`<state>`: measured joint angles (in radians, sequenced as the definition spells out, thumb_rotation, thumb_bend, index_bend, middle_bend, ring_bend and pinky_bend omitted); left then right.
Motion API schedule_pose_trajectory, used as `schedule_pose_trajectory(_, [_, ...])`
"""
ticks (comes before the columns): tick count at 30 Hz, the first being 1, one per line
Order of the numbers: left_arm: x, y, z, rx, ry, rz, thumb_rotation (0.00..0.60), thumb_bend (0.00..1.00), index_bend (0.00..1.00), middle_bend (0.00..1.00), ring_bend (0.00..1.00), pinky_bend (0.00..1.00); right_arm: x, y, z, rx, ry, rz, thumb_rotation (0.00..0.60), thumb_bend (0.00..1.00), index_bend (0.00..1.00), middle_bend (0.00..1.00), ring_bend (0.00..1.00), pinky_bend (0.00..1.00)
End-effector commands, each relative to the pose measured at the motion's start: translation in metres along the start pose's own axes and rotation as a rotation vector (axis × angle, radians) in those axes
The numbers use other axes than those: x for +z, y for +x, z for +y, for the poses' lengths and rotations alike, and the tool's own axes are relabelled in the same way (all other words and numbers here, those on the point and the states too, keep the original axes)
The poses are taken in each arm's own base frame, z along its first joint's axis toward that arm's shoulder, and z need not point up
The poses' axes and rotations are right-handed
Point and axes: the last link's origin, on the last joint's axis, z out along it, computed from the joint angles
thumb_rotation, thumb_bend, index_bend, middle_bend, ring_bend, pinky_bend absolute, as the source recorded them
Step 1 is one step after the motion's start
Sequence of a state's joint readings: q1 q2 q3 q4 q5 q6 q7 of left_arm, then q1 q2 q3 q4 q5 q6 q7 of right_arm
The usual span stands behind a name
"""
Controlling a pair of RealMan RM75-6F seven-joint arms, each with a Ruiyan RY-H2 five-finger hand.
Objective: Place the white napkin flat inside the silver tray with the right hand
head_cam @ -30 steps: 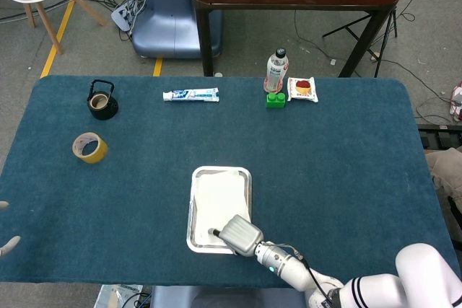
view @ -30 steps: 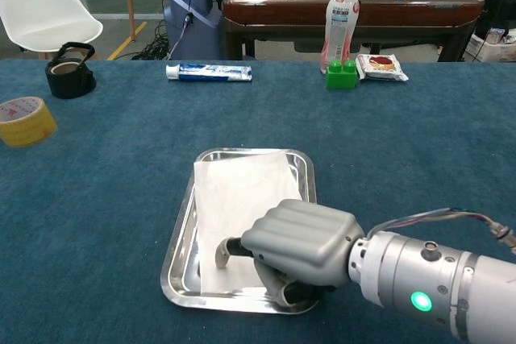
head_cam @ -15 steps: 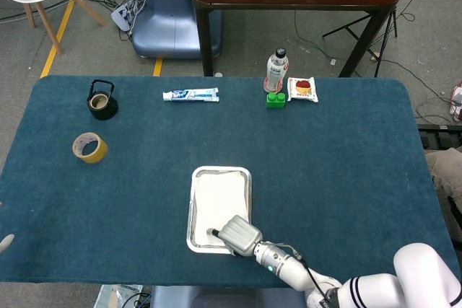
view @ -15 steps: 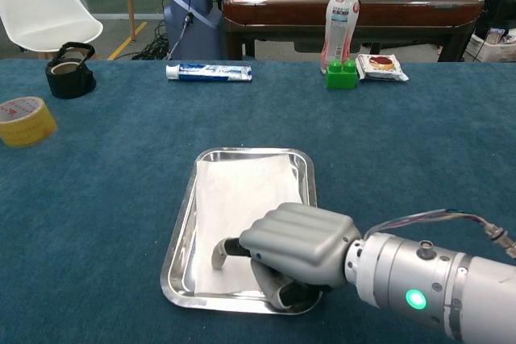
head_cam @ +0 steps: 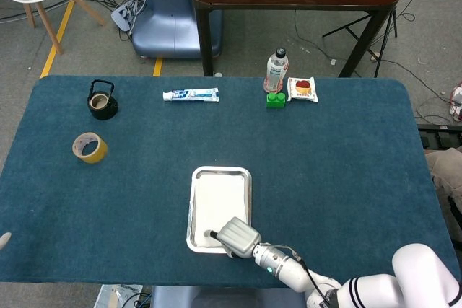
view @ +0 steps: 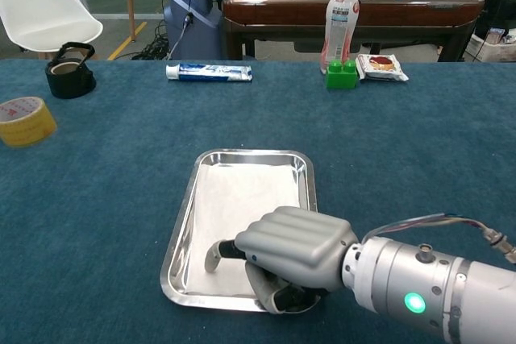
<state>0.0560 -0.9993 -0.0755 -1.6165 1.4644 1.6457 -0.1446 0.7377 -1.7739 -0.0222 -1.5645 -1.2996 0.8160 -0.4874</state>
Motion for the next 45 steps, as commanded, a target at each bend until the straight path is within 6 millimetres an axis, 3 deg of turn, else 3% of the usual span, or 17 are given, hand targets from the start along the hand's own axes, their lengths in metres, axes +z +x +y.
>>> schedule_pose_trajectory(1, [0.000,0.000,0.000,-0.004,0.002,0.001,0.600,0.17,0.34,0.36,0.30,0.49,0.000,0.001,0.000,0.004,0.002,0.009,0.600,1.00,0.22,1.00,0.98,1.00])
schedule_pose_trajectory(8, [0.001,0.001,0.000,-0.018,0.006,0.009,0.600,0.17,0.34,0.36,0.30,0.49,-0.005,0.009,0.001,0.012,0.019,0.039,0.600,1.00,0.21,1.00,0.98,1.00])
schedule_pose_trajectory(16, [0.001,-0.001,0.000,0.002,0.000,0.003,0.600,0.17,0.34,0.36,0.30,0.49,-0.010,0.031,0.011,0.018,0.018,0.124,0.600,1.00,0.21,1.00,0.98,1.00])
schedule_pose_trajectory(24, [0.002,-0.003,0.001,0.003,-0.004,-0.008,0.600,0.17,0.34,0.36,0.30,0.49,0.001,0.051,0.034,-0.201,-0.058,0.243,0.600,1.00,0.21,1.00,0.98,1.00])
schedule_pose_trajectory(29, [0.002,-0.004,0.001,0.005,-0.004,-0.014,0.600,0.17,0.34,0.36,0.30,0.49,0.009,0.052,0.043,-0.277,-0.098,0.248,0.600,1.00,0.22,1.00,0.98,1.00])
schedule_pose_trajectory(33, [0.002,-0.004,0.001,0.005,-0.004,-0.014,0.600,0.17,0.34,0.36,0.30,0.49,0.008,0.050,0.047,-0.282,-0.099,0.221,0.600,1.00,0.29,1.00,0.98,1.00])
schedule_pose_trajectory(38, [0.002,-0.003,0.002,0.005,-0.004,-0.013,0.600,0.17,0.34,0.36,0.30,0.49,-0.001,0.048,0.050,-0.293,-0.084,0.201,0.600,1.00,0.40,1.00,0.98,1.00])
schedule_pose_trajectory(45, [0.002,-0.004,0.003,0.007,-0.007,-0.016,0.600,0.17,0.34,0.36,0.30,0.49,-0.019,0.041,0.052,-0.287,-0.054,0.156,0.600,1.00,0.44,1.00,0.98,1.00])
